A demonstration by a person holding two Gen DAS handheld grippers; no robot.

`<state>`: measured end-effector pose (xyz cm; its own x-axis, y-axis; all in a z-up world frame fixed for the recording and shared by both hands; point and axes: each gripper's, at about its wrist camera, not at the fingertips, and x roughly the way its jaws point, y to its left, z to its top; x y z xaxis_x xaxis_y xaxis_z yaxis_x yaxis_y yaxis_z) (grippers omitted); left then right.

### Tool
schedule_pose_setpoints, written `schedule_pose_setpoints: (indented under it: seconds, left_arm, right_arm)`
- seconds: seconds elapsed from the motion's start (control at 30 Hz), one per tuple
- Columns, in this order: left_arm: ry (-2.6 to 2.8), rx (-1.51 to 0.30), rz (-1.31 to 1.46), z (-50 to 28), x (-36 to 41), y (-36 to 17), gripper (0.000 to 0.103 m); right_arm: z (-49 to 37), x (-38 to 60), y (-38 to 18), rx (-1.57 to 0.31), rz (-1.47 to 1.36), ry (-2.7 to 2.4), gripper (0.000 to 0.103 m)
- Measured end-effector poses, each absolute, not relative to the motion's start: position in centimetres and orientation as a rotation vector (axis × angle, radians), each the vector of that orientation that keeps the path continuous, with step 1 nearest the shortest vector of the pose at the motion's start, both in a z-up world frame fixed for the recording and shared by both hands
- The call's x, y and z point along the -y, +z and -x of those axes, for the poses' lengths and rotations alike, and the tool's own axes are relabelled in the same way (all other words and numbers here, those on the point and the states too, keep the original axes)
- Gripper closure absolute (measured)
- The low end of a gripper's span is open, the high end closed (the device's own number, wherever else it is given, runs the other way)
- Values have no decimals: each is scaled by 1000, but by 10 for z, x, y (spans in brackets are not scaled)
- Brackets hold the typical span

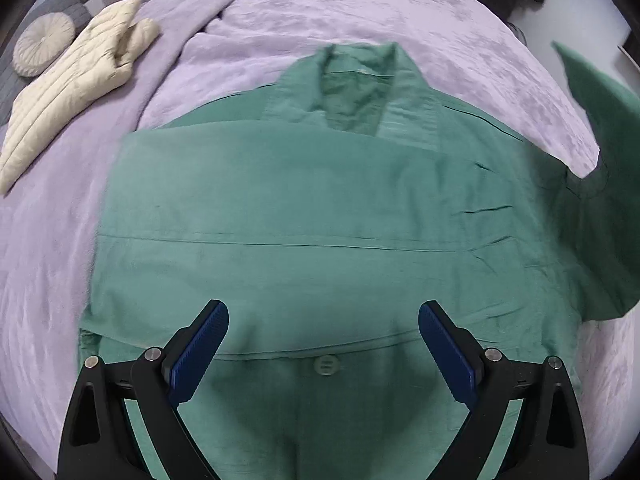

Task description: Fold small clothes

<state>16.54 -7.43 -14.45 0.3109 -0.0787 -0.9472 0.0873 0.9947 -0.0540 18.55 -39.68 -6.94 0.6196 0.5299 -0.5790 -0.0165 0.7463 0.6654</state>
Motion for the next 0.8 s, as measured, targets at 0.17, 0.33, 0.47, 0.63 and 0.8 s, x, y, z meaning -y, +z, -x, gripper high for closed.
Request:
schedule_pose_setpoints:
  seconds: [0.17,0.33,0.47,0.63,0.8]
  left_arm:
    - [2,-1257,74,-163,4,-155,6]
    - [43,-1265,104,-158,-46,-163,6]
    - [47,-1263,129,-156,-74,-165,6]
    - [20,-1244,183,-160,-98,-160,6]
    - [-13,-1231,267,-168,-116,-158,6]
  right_arm:
    - [-205,274,-155,-1085,-586,417,97]
    - [-191,244,-222,-1275,-616,316,89]
    - [-169,264,-218,-1227,-717,225,64]
    - [-184,263,-182,-1116,-634,180,98]
    - [-189,172,-157,-1084,-172,356,98]
